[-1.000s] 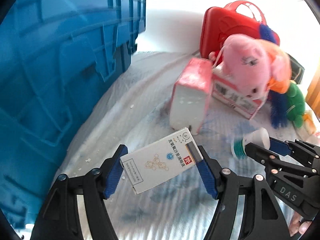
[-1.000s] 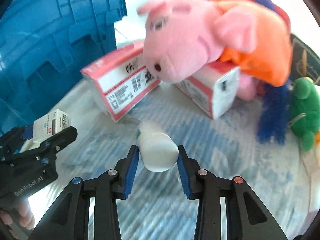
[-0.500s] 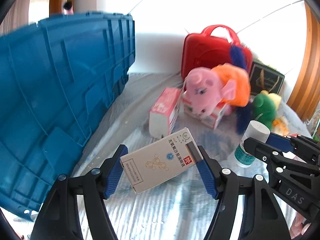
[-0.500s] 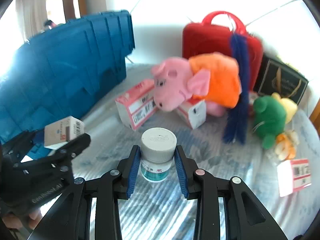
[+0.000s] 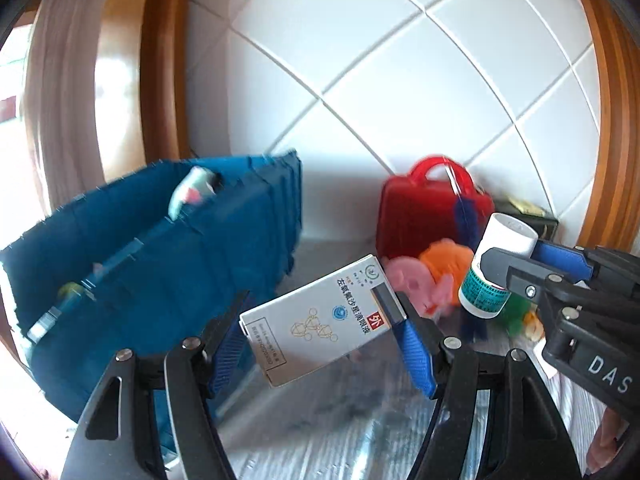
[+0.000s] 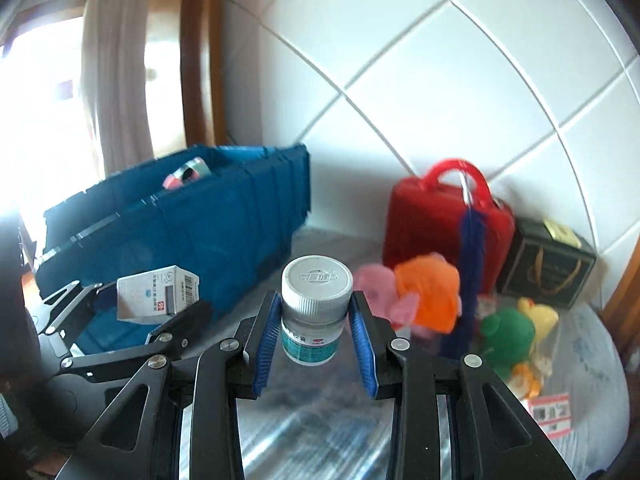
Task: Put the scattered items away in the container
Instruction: 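Carry the white box and pill bottle over the blue crate, then open both tools to drop the box and bottle into the crate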
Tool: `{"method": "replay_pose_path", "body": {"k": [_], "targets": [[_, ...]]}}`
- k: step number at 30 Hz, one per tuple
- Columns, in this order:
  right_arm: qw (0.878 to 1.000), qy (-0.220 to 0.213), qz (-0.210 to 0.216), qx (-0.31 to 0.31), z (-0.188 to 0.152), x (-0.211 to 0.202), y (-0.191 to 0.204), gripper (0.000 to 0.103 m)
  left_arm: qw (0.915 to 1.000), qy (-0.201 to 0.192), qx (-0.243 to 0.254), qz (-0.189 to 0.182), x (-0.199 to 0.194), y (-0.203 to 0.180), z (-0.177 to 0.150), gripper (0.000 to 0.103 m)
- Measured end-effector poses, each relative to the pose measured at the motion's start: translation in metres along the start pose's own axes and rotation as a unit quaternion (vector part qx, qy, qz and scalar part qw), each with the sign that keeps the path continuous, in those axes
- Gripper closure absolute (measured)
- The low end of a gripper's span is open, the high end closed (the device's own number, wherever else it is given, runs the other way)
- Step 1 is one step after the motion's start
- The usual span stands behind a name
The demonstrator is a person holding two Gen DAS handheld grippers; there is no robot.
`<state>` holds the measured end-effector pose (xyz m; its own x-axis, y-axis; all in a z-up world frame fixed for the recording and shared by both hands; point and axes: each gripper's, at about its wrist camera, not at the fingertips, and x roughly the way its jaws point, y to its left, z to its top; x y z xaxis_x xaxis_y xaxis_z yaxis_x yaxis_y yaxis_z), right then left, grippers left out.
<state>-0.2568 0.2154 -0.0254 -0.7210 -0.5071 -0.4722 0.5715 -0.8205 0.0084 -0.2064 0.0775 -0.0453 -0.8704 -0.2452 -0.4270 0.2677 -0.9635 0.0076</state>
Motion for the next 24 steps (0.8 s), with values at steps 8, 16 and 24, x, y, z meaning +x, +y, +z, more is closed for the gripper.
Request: {"method": "replay_pose_path", "body": {"k": [8, 16, 24], "targets": [[0.997, -0.068, 0.036, -0.018, 0.063, -0.004, 0.094, 0.069, 0.9977, -0.048, -0.003, 0.048, -0.025, 0.117, 0.049, 0.035], [0.996, -0.055, 0.074, -0.016, 0.105, 0.054, 0.222, 0.069, 0.9971, -0.011, 0.006, 0.075, 0.0, 0.257, 0.064, 0.035], [0.999, 0.008, 0.047, -0.008, 0.105, 0.113, 0.287, 0.069, 0.9988, 0.02, 0.008, 0.043, 0.03, 0.308, 0.054, 0.035]]}}
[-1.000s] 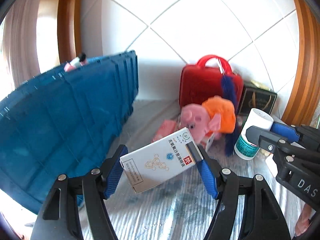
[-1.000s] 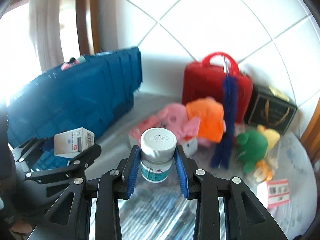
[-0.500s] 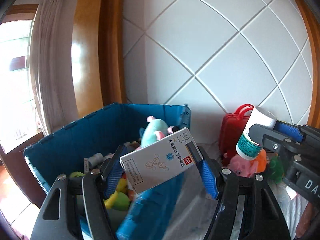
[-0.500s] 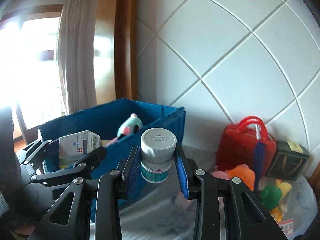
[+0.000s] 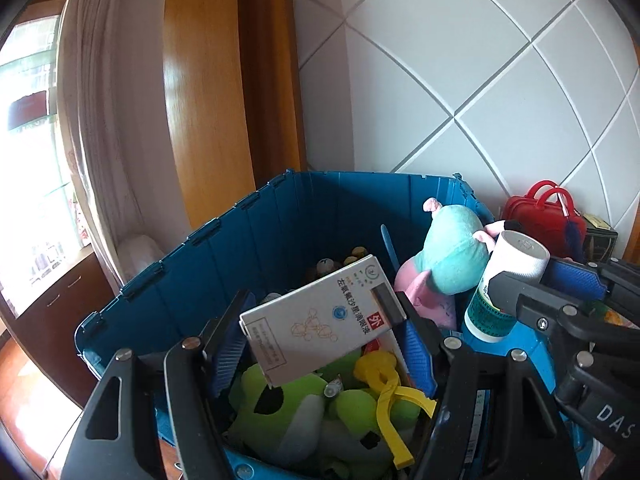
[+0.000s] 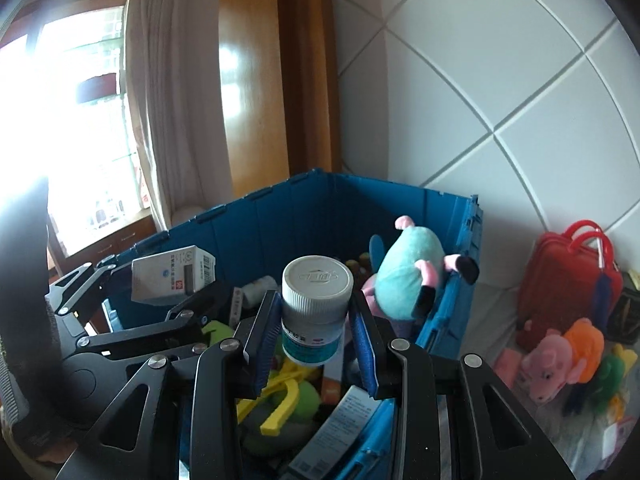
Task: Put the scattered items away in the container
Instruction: 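Open both tools to drop the box and bottle into the crate, then move both open tools back toward the pig plushes on the bed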
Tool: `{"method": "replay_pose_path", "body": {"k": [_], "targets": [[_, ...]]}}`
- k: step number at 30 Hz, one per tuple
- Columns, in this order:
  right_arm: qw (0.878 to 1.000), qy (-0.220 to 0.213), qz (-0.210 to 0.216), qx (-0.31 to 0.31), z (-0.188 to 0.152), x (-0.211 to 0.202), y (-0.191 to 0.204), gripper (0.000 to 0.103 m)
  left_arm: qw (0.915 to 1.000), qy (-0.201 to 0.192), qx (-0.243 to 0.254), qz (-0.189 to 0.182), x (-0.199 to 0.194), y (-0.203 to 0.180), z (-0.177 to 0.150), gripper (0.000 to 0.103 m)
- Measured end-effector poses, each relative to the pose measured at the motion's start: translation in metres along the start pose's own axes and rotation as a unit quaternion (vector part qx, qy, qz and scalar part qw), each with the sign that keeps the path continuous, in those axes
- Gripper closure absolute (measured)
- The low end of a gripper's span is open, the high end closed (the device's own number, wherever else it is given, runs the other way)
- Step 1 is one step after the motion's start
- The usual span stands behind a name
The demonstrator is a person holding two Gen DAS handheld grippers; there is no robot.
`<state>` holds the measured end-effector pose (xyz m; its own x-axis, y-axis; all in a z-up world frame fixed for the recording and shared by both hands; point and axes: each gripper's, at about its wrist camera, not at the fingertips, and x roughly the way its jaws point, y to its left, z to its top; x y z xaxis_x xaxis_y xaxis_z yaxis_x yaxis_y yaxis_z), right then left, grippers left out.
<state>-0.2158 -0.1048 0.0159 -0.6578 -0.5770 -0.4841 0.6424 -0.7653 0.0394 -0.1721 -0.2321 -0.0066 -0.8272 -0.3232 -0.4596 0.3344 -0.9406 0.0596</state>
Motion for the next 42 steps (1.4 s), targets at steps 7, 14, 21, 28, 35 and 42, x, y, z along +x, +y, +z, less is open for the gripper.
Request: {"method": "replay_pose_path", "body": {"k": [7, 14, 21, 28, 35, 42], "targets": [[0.999, 0.007, -0.04, 0.001, 0.005, 0.007, 0.005, 0.068, 0.9993, 0.023, -0.014, -0.026, 0.011, 0.009, -0.004, 0.012], [0.998, -0.006, -0.061, 0.015, 0.0, -0.009, 0.001, 0.018, 0.9984, 0.029, -0.023, -0.042, 0.006, 0.012, -0.012, 0.006], [0.996, -0.035, -0.076, 0.041, -0.014, -0.049, -0.011, 0.0, 0.9974, 0.03, -0.031, -0.057, -0.015, 0.01, -0.02, 0.004], [0.988, -0.047, -0.115, 0.086, -0.04, -0.094, -0.047, 0.0, 0.9968, 0.013, -0.028, -0.074, -0.047, -0.016, -0.028, 0.0], [0.978, -0.058, -0.154, 0.127, -0.08, -0.155, -0.105, 0.0, 0.9948, -0.013, -0.018, -0.099, -0.093, -0.083, -0.032, 0.0], [0.961, -0.06, -0.219, 0.158, -0.138, -0.244, -0.199, 0.0, 0.988, -0.017, -0.016, -0.153, -0.126, -0.208, -0.054, 0.0]]}}
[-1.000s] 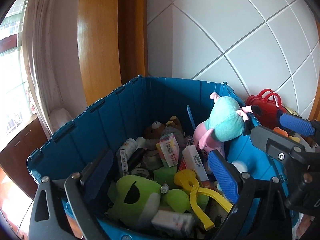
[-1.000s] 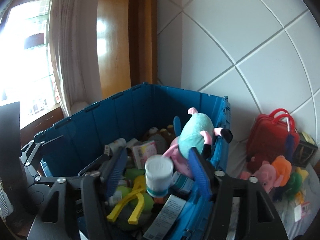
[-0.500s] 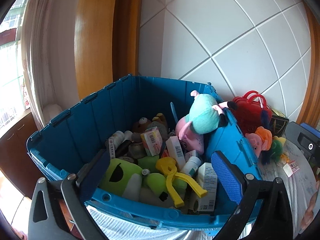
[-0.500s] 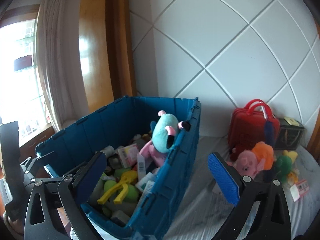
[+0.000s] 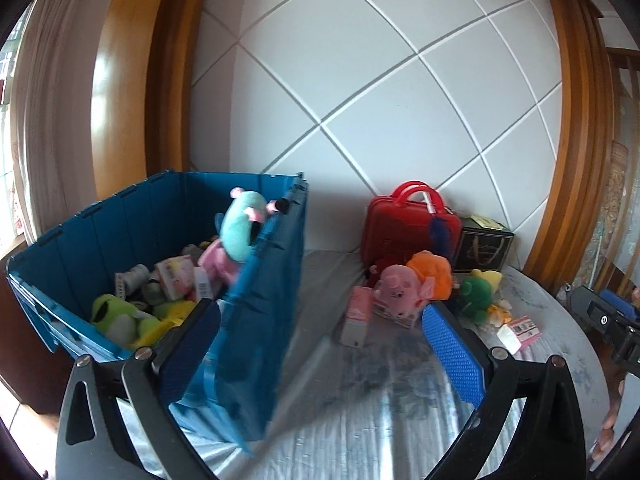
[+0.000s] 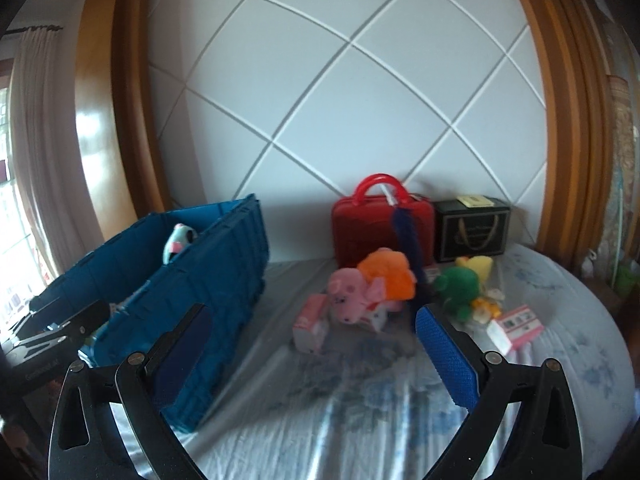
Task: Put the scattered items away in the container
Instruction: 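Move both open tools back toward the pig plushes on the bed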
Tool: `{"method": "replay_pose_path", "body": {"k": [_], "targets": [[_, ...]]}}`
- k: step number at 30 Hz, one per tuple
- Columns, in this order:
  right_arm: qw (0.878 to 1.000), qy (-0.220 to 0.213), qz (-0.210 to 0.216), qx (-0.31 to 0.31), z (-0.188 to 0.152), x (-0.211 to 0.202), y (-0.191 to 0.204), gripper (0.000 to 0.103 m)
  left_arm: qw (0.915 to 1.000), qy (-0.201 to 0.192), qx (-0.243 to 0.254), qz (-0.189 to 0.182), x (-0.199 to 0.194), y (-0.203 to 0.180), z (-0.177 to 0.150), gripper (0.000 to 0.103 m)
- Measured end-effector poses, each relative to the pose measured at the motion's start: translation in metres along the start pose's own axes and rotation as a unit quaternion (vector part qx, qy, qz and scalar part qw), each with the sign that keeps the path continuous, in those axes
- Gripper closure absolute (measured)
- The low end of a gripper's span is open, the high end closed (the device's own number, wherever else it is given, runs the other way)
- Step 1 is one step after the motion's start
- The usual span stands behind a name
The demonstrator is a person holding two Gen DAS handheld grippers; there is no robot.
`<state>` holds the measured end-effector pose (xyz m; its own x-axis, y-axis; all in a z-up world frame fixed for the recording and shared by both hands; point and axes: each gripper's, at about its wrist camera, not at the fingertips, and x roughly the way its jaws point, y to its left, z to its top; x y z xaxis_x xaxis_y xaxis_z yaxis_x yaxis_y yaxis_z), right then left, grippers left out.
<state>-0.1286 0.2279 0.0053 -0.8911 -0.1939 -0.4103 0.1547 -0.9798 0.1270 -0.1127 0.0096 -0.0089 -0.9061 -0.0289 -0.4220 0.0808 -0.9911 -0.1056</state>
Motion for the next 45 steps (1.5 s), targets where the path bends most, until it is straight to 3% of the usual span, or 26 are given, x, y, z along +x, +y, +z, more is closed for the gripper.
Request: {"method": "replay_pose_path", "body": {"k": [7, 14, 21, 35, 41, 45], "targets": [[0.998, 0.022, -0.065, 0.009, -0.02, -0.025, -0.133, 0.0, 0.9988, 0.039, -0.002, -0.029, 0.019, -0.11, -0.04, 0.0], [0.995, 0.052, -0.068, 0.047, -0.035, -0.016, -0.197, 0.0, 0.9974, 0.068, 0.025, -0.003, 0.051, -0.159, -0.05, 0.0], [0.995, 0.078, -0.041, 0.038, -0.029, 0.028, -0.207, 0.0, 0.9953, 0.092, 0.023, 0.019, 0.103, -0.157, -0.05, 0.0], [0.986, 0.162, 0.021, 0.003, 0.003, 0.209, -0.171, 0.0, 0.9874, 0.157, 0.012, 0.002, 0.269, -0.14, -0.032, 0.0], [0.978, 0.194, 0.076, -0.023, 0.012, 0.302, -0.156, 0.0, 0.9826, 0.182, 0.024, 0.029, 0.335, -0.147, -0.044, 0.0], [0.971, 0.215, 0.104, -0.008, 0.009, 0.355, -0.152, 0.0, 0.9781, 0.202, 0.039, 0.032, 0.369, -0.153, -0.053, 0.0]]}}
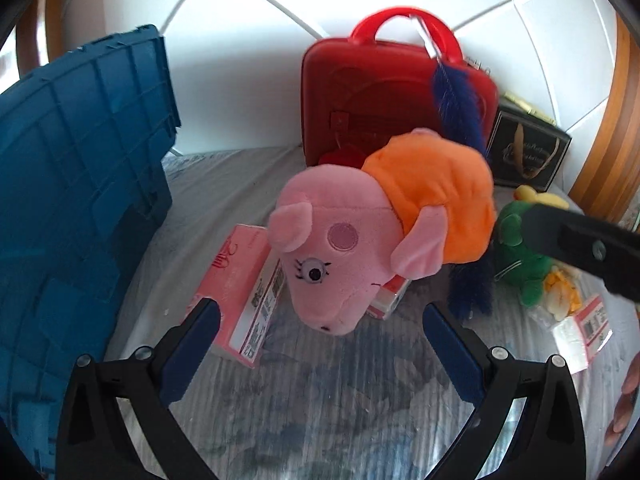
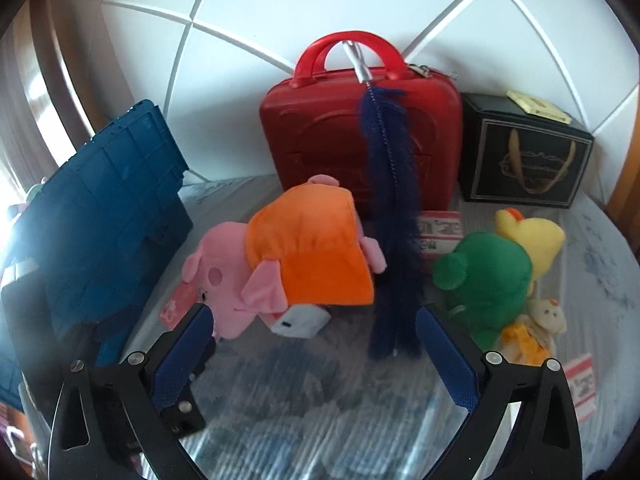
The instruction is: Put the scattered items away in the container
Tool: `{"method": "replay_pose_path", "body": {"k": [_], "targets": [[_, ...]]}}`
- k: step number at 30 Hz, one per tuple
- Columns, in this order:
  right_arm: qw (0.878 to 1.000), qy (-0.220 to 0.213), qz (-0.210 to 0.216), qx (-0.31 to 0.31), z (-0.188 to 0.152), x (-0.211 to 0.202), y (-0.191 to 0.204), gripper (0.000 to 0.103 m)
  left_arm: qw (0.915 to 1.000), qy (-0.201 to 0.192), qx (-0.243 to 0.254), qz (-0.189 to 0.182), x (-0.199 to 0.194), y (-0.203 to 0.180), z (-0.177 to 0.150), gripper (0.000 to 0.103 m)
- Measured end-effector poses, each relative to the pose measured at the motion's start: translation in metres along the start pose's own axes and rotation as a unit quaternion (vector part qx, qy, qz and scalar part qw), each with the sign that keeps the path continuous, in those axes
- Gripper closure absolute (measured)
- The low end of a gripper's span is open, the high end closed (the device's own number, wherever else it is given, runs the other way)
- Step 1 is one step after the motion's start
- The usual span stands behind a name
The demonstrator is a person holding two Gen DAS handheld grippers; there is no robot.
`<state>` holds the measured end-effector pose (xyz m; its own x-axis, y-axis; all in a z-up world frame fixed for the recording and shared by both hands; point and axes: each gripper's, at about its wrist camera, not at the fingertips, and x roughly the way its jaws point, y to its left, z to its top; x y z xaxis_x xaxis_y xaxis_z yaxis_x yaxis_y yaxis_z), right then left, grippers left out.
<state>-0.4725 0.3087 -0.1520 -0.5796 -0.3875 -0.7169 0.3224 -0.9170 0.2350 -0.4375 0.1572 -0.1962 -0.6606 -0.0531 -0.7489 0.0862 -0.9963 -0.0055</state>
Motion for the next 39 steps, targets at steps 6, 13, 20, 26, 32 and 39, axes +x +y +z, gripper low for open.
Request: {"method": "replay_pose_path", "body": {"k": [6, 13, 20, 26, 32, 39], "targets": [[1.0, 0.021, 0.018, -0.004, 0.017, 0.058, -0.007, 0.0, 0.9999, 0.015, 0.005, -0.003, 0.046, -0.003, 0.01, 0.0], [0.998, 0.042, 0.037, -0.002, 0.022, 0.101, -0.012, 0.012, 0.9995, 0.003, 0.027, -0.016, 0.072, -0.01, 0.017, 0.025], [0.999, 0.011, 0.022, -0.038, 0.025, 0.076, 0.0, 0.043, 0.9988, -0.034, 0.032, -0.011, 0.047, -0.013, 0.024, 0.033], [0.997, -0.008, 0.034, -0.067, 0.025, 0.036, 0.018, 0.068, 0.9951, -0.09, 0.041, -0.008, -0.015, -0.015, 0.034, 0.035], [0.997, -0.003, 0.047, -0.059, 0.009, 0.001, 0.028, 0.077, 0.9956, -0.084, 0.039, -0.014, -0.053, -0.009, 0.019, 0.038], [0.996, 0.037, 0.06, -0.057, -0.039, -0.029, 0.031, 0.085, 0.9988, -0.025, 0.03, -0.03, -0.062, -0.004, -0.039, 0.046]]}}
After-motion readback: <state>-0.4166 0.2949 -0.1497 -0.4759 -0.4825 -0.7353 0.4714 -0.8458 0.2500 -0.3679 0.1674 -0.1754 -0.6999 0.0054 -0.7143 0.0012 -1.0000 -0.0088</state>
